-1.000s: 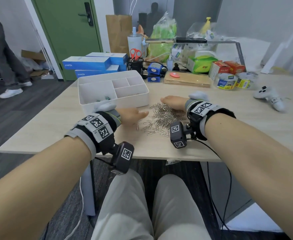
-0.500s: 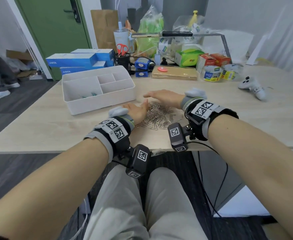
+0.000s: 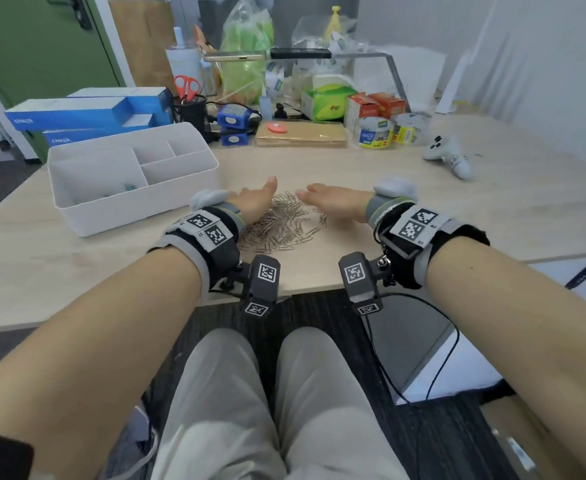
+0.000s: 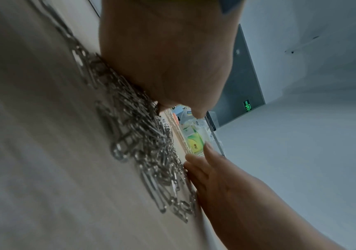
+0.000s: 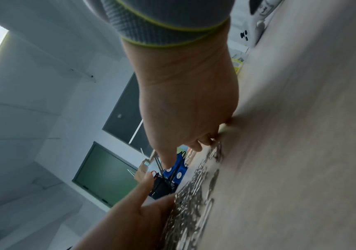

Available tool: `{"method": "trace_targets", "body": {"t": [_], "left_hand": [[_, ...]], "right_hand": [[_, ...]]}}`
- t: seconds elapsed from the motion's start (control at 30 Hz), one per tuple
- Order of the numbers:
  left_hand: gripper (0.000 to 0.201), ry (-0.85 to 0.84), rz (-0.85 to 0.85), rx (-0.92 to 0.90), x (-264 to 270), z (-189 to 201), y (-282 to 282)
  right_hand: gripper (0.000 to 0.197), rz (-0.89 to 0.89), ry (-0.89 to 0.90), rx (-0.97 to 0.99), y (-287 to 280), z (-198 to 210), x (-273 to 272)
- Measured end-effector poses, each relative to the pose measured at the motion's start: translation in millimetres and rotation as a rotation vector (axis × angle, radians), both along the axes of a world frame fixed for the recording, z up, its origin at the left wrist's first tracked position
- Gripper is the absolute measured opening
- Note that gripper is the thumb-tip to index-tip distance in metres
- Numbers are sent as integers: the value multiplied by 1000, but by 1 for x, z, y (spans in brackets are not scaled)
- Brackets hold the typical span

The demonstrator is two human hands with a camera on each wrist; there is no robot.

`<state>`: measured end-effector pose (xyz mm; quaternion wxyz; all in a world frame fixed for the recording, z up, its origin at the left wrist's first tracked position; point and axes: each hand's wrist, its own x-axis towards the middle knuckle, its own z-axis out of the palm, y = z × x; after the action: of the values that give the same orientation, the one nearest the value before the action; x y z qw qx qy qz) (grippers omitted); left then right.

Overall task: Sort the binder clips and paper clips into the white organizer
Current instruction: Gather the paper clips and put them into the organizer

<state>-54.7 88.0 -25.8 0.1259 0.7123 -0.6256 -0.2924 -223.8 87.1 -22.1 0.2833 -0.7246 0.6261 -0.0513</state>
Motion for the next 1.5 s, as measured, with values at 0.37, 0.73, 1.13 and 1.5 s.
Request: {"method": "trace_targets", "body": {"t": [0.37, 0.73, 1.13, 1.5], "left_hand": [[75, 357, -36, 1, 4, 15, 27], [16, -8, -7, -1, 32, 40, 34], [34, 105, -53, 248, 30, 32, 50], [38, -192, -135, 194, 45, 38, 39]], "right_hand": [[69, 33, -152, 44, -5, 2, 37], [44, -89, -3, -201, 15, 40, 31], [22, -119, -110, 309, 20, 27, 29], [94, -150, 213, 256, 23, 30, 16]]}}
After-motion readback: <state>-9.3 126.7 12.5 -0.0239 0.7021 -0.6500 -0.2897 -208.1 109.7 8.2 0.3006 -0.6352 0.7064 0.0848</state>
